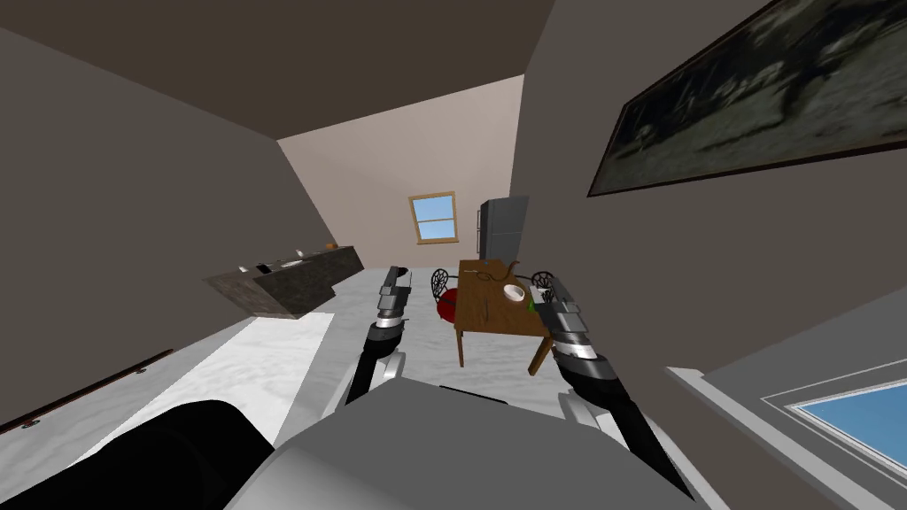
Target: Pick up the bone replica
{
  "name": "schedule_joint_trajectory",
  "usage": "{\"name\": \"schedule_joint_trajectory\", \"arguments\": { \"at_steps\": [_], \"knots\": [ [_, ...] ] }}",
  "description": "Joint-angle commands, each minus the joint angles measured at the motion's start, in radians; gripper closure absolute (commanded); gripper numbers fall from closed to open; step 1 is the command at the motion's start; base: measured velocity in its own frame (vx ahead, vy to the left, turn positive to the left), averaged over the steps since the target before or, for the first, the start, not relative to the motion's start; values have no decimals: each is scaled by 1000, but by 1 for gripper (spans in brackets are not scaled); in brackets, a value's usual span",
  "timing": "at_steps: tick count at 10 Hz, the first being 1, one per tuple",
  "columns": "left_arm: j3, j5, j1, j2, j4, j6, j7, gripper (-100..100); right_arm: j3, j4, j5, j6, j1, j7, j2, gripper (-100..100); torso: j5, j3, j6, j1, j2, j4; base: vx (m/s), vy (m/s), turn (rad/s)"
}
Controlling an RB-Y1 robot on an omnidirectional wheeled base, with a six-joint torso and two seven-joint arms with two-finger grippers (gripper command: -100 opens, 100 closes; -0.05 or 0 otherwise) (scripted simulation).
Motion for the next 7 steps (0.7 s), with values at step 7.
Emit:
{"name": "schedule_joint_trajectory", "arguments": {
  "at_steps": [7],
  "knots": [
    [0,0,0,0,0,0,0,0,110,201,105,9,-85,65,-209,-100,-1,-1,0,-6,-1,0,21,175,46]
  ]
}}
